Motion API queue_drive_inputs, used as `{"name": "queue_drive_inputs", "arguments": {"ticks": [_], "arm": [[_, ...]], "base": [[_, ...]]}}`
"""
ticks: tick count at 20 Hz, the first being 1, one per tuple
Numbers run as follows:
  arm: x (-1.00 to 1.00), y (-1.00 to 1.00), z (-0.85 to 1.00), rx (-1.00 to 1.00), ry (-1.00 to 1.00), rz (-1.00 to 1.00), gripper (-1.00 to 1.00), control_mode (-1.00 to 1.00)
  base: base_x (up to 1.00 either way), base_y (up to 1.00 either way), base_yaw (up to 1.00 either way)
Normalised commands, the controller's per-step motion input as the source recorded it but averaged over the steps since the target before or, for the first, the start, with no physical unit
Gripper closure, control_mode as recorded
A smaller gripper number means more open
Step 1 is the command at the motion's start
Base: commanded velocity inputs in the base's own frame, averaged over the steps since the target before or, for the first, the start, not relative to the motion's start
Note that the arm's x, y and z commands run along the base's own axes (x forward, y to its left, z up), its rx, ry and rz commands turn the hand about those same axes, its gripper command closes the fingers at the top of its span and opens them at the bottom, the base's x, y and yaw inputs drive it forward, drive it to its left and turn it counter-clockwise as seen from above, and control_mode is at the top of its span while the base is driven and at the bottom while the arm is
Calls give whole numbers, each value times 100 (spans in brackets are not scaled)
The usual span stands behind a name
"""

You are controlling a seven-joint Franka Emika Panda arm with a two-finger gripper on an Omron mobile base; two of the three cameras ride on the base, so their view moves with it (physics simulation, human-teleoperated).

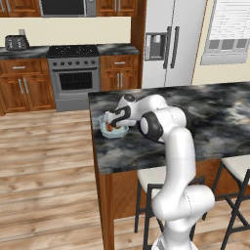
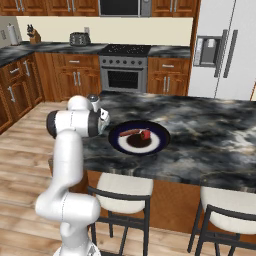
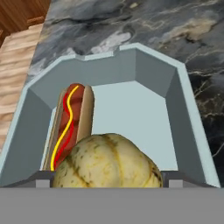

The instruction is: Place one cooked food and one vegetable from the large plate to each tupperware container.

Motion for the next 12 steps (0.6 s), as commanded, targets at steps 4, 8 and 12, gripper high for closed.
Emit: {"name": "queue_drive_inputs", "arguments": {"ticks": [4, 8, 12], "arm": [[14, 18, -10, 0, 0, -1, -100, -100], [-3, 2, 0, 0, 0, 0, -100, -100], [-22, 0, 1, 0, -1, 0, -100, -100]], "base": [[0, 0, 0], [0, 0, 0], [0, 0, 0]]}}
